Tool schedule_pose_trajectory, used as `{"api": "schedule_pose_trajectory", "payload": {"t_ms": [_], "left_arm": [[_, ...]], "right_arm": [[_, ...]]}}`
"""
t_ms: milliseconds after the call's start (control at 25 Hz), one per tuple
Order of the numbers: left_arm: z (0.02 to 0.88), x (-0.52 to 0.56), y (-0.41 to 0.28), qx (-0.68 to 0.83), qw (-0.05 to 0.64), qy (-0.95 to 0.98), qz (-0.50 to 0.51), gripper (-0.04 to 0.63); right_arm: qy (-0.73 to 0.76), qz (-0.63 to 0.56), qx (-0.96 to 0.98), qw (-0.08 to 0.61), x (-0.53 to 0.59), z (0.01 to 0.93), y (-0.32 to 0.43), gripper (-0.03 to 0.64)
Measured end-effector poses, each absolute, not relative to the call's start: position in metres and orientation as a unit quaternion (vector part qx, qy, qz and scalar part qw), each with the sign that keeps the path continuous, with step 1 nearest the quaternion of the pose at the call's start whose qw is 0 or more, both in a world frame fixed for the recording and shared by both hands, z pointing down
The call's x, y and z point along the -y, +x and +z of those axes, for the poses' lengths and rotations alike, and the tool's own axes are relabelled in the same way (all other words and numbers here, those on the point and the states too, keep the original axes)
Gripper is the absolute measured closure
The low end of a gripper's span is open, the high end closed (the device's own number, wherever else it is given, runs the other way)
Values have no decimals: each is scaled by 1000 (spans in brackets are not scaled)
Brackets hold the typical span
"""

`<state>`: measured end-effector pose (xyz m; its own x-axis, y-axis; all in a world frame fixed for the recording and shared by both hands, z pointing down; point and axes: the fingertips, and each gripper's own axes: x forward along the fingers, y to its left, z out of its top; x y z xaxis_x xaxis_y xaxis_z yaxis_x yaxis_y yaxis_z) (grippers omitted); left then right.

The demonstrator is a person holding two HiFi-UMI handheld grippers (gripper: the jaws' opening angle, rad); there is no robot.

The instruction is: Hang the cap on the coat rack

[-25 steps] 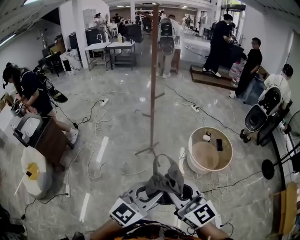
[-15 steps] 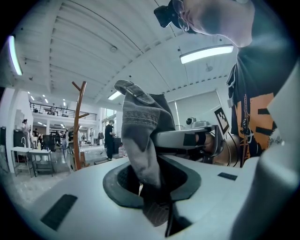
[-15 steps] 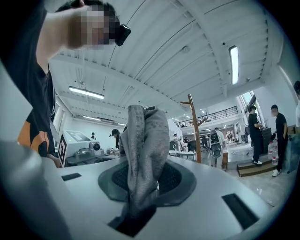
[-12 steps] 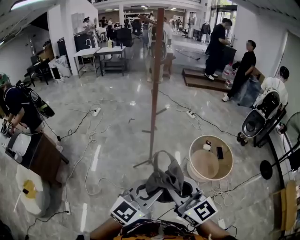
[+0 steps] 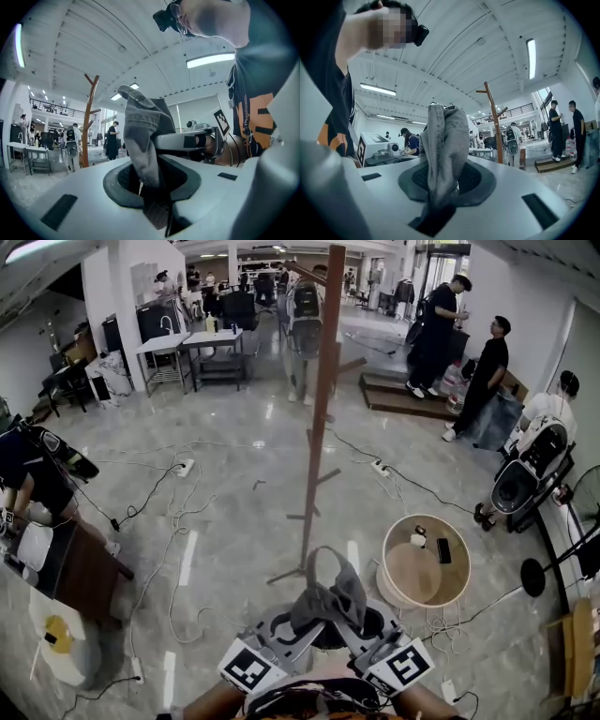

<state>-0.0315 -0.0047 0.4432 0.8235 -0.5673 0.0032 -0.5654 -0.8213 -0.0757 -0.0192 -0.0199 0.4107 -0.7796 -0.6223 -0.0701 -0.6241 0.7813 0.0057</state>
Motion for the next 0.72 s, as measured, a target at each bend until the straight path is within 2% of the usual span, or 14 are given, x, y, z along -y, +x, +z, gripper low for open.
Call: {"api": "schedule_pose_trajectory", "payload": {"t_ms": [360,720], "left_arm": [[443,86,-41,-314,40,-948,-35,494],[420,177,-7,-324,68,-943,-30,494]], "right_arm": [[-309,10,-950,42,101,412,-29,517],[-292,21,-954,61,192,391,5,517]]}}
